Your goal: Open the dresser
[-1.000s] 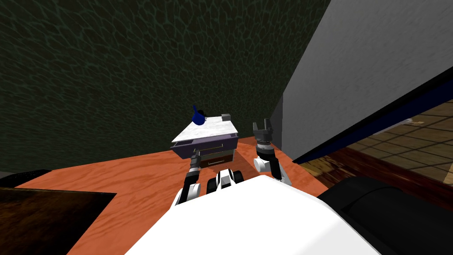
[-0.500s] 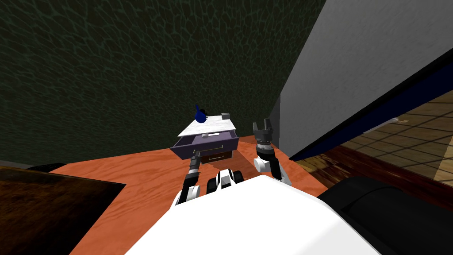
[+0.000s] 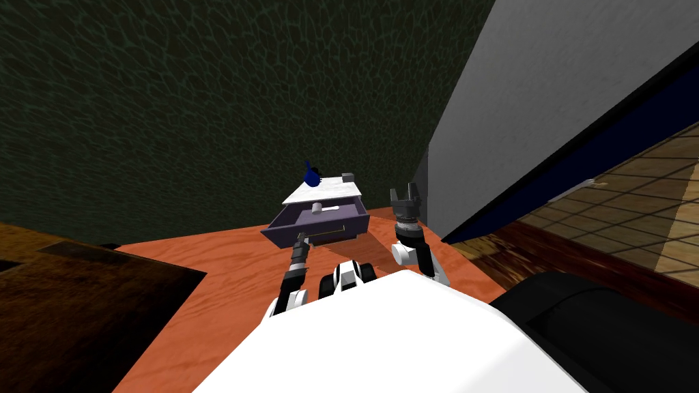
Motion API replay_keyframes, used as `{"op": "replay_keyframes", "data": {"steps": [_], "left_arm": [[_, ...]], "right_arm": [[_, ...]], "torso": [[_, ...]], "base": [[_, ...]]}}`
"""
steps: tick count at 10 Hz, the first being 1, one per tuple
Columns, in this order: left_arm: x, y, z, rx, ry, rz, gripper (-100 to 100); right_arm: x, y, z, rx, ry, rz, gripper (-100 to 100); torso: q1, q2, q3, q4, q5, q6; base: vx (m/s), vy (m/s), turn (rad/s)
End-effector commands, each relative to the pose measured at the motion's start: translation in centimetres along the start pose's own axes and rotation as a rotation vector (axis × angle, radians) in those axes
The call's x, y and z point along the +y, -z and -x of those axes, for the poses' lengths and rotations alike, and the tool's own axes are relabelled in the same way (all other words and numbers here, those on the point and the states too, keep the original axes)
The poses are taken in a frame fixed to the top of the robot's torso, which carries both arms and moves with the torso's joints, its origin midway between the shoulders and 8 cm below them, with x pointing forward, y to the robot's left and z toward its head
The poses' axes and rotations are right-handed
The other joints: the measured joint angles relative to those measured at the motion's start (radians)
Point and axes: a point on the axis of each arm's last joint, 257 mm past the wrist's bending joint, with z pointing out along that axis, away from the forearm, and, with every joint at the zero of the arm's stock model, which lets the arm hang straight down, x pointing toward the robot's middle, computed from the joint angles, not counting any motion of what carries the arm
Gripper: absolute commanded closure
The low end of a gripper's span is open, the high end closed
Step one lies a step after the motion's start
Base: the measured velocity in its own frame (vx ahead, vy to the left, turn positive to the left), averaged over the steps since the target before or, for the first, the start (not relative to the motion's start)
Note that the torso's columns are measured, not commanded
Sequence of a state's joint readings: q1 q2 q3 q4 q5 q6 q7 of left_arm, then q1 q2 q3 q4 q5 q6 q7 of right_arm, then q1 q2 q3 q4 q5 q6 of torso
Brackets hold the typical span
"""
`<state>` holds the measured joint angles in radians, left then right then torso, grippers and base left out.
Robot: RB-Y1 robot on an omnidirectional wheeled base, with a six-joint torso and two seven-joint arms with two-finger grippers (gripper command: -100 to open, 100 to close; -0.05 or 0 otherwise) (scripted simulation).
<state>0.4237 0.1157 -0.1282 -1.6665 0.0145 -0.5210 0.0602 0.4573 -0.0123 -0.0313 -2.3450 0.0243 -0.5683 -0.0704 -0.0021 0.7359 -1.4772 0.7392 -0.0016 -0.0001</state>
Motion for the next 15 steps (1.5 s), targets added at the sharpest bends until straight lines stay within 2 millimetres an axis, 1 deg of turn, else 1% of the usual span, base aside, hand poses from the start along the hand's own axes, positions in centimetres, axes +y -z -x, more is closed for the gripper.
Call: {"op": "replay_keyframes", "data": {"steps": [1,8,9,10,15], "left_arm": [[-1.1,-0.4,0.2,0.0,0.001,0.0,-100],[-4.9,-0.9,0.7,0.002,0.005,0.0,-100],[-4.0,-0.8,0.7,0.001,0.005,0.014,-100],[-3.9,-0.8,0.8,0.001,0.006,0.019,0],[-3.6,-0.6,0.8,0.0,0.006,0.027,0]], "right_arm": [[0.0,0.0,0.0,0.0,0.0,0.0,0],[0.0,0.0,0.0,0.0,0.0,0.0,0],[0.0,0.0,0.0,0.0,0.0,0.0,0],[0.0,0.0,0.0,0.0,0.0,0.0,0],[0.0,0.0,0.0,0.0,0.0,0.0,0]], "torso": [[0.001,-0.006,-0.004,-0.002,0.001,0.0],[0.002,0.003,0.002,0.001,0.0,0.0],[0.001,0.005,0.002,0.003,-0.001,-0.001],[0.001,0.005,0.003,0.002,0.0,0.0],[0.002,0.002,0.001,-0.001,0.001,0.0]], "base": [[0.032,-0.009,0.005],[0.007,-0.006,0.0],[0.0,0.0,0.0],[0.0,0.0,0.0],[0.0,0.0,0.0]]}}
